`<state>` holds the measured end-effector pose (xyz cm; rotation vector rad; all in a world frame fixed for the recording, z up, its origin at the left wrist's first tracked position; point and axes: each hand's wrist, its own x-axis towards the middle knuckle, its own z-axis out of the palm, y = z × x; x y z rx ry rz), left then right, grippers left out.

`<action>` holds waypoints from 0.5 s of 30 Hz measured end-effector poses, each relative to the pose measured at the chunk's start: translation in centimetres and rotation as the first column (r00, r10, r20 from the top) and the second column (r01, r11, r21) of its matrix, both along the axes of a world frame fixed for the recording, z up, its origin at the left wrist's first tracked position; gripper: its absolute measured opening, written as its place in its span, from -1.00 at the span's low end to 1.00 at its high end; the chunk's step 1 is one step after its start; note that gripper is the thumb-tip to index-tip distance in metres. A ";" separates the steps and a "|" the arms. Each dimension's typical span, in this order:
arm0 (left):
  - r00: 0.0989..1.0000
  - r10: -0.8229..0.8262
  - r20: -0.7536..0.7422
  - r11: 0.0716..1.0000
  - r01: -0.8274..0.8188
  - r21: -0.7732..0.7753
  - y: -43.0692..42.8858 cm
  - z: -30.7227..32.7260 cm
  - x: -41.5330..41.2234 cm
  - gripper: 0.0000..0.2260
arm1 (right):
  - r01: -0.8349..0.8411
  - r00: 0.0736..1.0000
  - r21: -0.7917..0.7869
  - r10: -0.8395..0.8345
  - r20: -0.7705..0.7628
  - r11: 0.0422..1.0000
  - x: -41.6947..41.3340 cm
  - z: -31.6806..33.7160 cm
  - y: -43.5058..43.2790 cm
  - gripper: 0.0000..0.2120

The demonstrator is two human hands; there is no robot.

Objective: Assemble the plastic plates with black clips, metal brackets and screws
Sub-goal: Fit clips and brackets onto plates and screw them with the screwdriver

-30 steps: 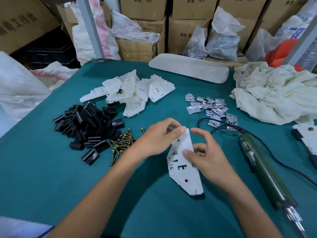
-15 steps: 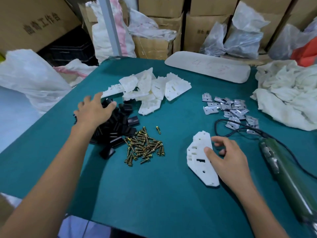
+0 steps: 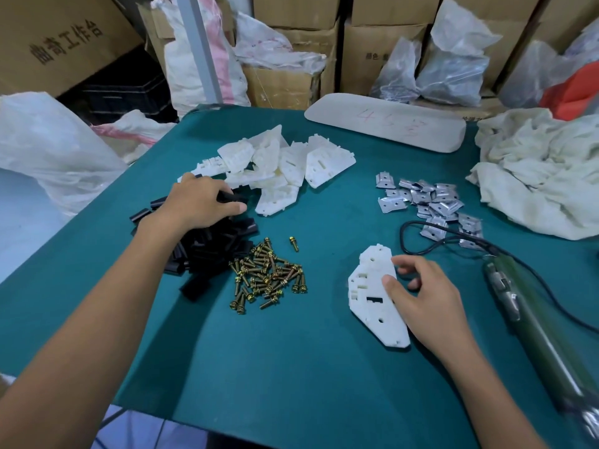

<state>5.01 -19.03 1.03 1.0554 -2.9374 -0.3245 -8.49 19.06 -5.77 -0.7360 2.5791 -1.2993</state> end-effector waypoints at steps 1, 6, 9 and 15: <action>1.000 0.011 -0.017 1.000 -0.011 -0.002 0.0 -0.1 -0.1 -0.61 | 0.000 1.000 -0.006 0.000 0.005 1.000 0.0 0.0 0.0 -0.75; 0.957 0.065 -0.284 0.996 -0.080 -0.040 1.1 -0.5 0.0 -0.73 | 0.006 1.000 -0.017 -0.006 0.008 1.000 -0.1 0.0 0.0 -0.77; 0.872 0.086 -0.483 0.995 -0.097 0.000 1.7 -0.4 0.1 -0.88 | 0.010 1.000 -0.022 -0.009 0.007 1.000 -0.2 0.0 0.0 -0.78; 0.979 0.025 -0.203 0.999 -0.032 -0.029 1.9 0.2 -0.3 -0.74 | 0.001 1.000 -0.028 0.000 0.030 1.000 -0.2 0.1 0.1 -0.78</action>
